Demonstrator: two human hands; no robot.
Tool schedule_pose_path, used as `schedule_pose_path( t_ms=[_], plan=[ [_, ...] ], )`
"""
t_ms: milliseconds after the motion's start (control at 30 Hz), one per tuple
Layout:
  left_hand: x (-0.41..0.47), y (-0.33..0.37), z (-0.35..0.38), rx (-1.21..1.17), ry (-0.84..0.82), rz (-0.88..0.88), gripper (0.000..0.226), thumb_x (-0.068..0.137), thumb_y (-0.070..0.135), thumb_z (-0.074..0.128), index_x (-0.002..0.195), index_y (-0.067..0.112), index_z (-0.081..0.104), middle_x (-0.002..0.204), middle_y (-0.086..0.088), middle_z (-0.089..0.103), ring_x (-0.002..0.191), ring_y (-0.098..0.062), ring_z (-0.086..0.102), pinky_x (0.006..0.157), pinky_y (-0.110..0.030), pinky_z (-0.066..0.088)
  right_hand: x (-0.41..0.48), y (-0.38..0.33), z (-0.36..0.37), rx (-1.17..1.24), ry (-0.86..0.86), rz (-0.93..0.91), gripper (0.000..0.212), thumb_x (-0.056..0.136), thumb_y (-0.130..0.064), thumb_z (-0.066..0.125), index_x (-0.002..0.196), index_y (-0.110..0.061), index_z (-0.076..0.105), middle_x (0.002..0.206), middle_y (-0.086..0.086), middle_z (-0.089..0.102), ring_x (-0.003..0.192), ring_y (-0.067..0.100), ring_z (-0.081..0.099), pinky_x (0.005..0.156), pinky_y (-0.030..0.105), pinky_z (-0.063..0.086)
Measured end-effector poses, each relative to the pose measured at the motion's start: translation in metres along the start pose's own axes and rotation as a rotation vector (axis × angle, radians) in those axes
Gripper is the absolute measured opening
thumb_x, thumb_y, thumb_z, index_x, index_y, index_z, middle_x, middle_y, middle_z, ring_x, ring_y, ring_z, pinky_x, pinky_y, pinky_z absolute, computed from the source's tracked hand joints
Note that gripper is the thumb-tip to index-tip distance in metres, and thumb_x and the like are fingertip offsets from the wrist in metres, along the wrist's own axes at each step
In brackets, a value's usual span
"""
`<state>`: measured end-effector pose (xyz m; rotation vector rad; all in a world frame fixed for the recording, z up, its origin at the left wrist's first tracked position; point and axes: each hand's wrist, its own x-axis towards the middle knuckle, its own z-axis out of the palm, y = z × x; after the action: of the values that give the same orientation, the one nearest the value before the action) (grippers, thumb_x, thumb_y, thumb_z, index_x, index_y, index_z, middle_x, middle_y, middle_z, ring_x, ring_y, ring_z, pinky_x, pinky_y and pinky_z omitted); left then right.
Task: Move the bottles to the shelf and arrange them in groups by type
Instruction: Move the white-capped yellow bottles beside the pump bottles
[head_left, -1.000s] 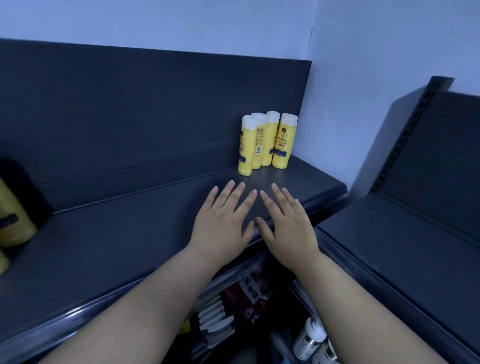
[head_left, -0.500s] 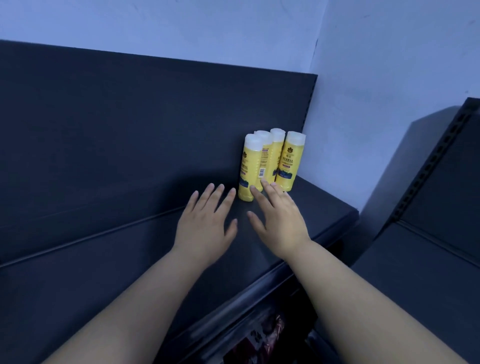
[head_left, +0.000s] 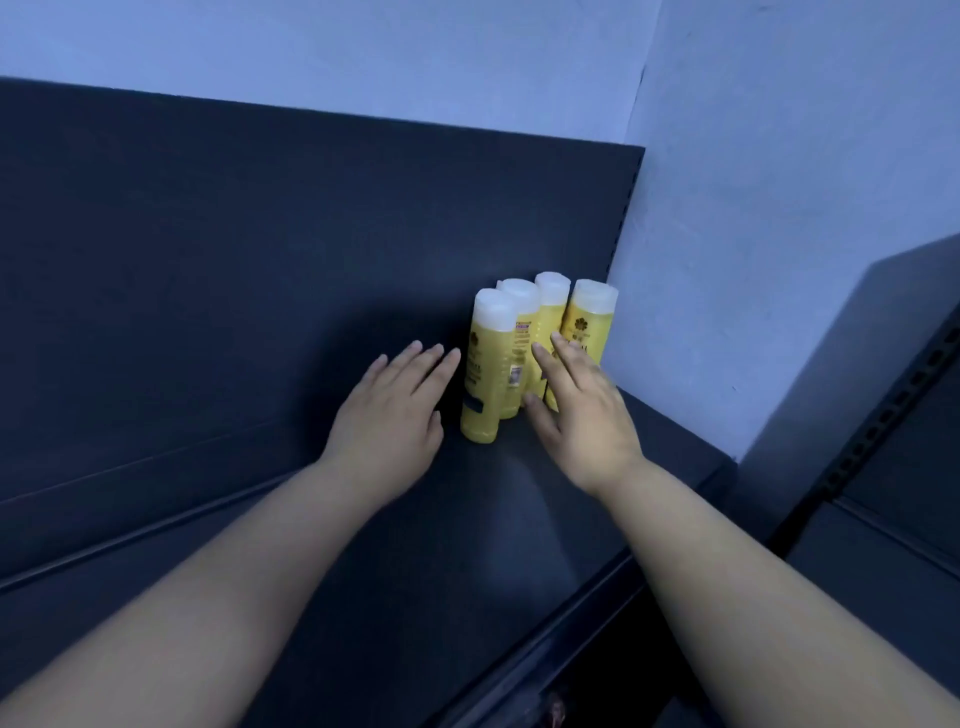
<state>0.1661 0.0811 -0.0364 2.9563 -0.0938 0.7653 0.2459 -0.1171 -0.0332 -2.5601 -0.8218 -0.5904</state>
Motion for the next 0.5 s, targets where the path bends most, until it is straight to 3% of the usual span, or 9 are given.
schedule_pose_path(
  t_ms=[100, 233, 367, 500],
  plan=[
    [0.042, 0.001, 0.000, -0.110, -0.044, 0.007, 0.065, 0.093, 0.012, 0.046, 0.149, 0.020, 0.014, 0.156, 0.004, 0.019, 0.144, -0.014, 0.012, 0.117, -0.029, 0.009, 0.032, 0.019, 0.011, 0.042, -0.010, 0.020, 0.055, 0.097, -0.036, 0.045, 0.146, -0.019, 0.030, 0.156, 0.002, 0.021, 0.144, 0.021, 0.017, 0.117, 0.041, 0.018],
    [0.101, 0.001, 0.010, -0.125, -0.128, 0.052, 0.065, 0.095, 0.011, 0.045, 0.150, 0.022, 0.012, 0.157, 0.008, 0.013, 0.144, -0.012, 0.007, 0.118, -0.029, 0.009, 0.069, 0.042, 0.029, 0.082, 0.048, -0.044, 0.053, 0.093, -0.032, 0.044, 0.141, -0.010, 0.039, 0.149, 0.009, 0.035, 0.139, 0.025, 0.030, 0.113, 0.044, 0.026],
    [0.151, -0.007, 0.024, -0.046, -0.327, 0.132, 0.071, 0.094, 0.013, 0.050, 0.149, 0.027, 0.008, 0.157, 0.011, 0.006, 0.145, -0.011, 0.000, 0.118, -0.035, 0.010, 0.103, 0.064, 0.035, 0.158, 0.045, -0.057, 0.051, 0.094, -0.023, 0.049, 0.143, -0.013, 0.036, 0.152, 0.003, 0.032, 0.140, 0.018, 0.025, 0.115, 0.032, 0.018],
    [0.178, -0.009, 0.032, -0.113, -0.372, 0.137, 0.066, 0.092, 0.019, 0.056, 0.147, 0.030, 0.021, 0.154, 0.011, 0.018, 0.143, -0.017, 0.012, 0.115, -0.028, 0.013, 0.140, 0.074, 0.040, 0.252, 0.082, -0.067, 0.047, 0.094, -0.018, 0.050, 0.140, -0.013, 0.042, 0.149, 0.002, 0.037, 0.139, 0.016, 0.029, 0.112, 0.024, 0.019]
  ],
)
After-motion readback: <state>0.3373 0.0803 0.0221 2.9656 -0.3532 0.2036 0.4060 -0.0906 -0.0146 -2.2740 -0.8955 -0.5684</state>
